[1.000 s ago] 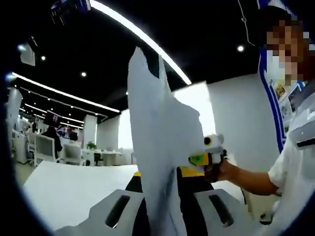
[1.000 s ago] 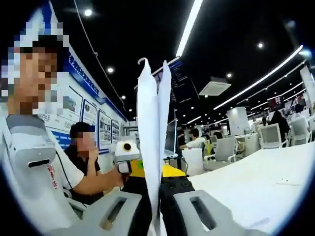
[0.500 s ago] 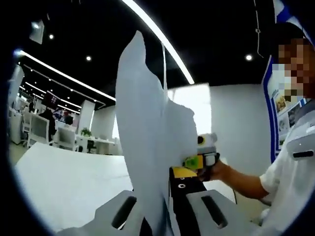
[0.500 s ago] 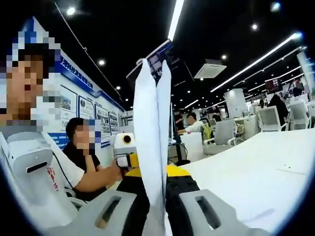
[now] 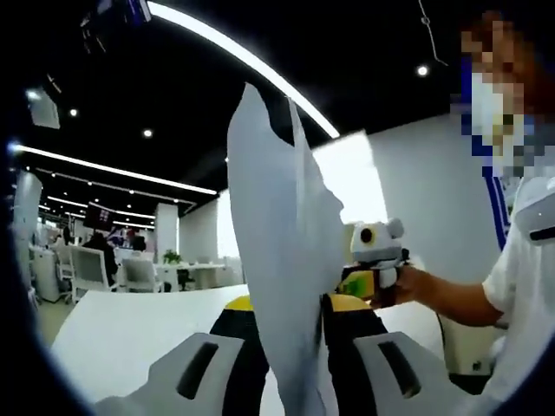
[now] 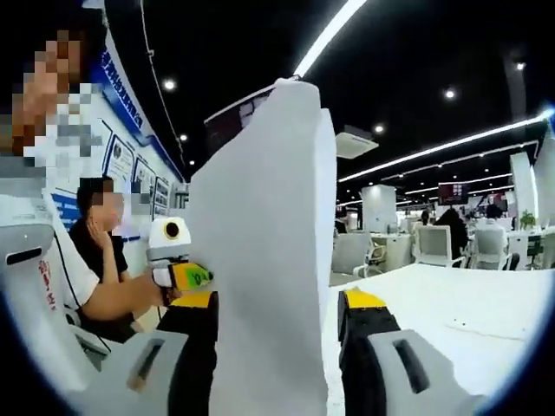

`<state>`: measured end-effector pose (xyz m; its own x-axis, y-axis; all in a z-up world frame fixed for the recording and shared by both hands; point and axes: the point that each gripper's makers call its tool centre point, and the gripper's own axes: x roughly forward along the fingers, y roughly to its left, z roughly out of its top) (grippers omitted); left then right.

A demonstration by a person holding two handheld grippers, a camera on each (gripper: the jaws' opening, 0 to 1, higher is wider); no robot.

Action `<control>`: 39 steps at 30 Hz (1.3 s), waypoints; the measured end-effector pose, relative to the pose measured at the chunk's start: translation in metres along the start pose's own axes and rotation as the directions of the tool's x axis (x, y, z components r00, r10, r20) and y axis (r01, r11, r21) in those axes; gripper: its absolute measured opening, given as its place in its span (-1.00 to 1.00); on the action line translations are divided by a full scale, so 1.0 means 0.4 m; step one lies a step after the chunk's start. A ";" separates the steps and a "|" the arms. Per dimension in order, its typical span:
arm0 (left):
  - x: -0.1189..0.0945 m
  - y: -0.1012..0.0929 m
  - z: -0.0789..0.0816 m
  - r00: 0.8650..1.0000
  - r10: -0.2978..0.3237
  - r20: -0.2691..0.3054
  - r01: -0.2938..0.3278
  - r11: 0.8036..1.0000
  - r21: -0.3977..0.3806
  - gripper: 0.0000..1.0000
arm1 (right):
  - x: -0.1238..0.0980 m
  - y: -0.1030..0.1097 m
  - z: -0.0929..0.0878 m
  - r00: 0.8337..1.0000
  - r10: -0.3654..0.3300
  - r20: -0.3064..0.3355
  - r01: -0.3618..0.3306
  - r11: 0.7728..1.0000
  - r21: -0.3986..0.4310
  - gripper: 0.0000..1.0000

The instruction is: Organize the stack of printing papers by aligning and flattening the scattered papers on the table

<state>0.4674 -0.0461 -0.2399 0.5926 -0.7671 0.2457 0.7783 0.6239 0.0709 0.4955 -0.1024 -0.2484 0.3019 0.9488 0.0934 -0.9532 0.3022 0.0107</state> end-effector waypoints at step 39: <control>-0.035 0.166 0.032 0.986 0.159 0.050 -0.121 0.887 -0.446 -0.89 | -0.123 -0.102 0.004 0.997 -0.079 0.010 0.078 0.995 0.067 0.02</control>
<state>0.5080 0.0078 -0.2261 0.6980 -0.6495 0.3015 0.7112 0.5795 -0.3980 0.5196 -0.1615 -0.2520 0.3758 0.9210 0.1026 -0.9258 0.3683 0.0847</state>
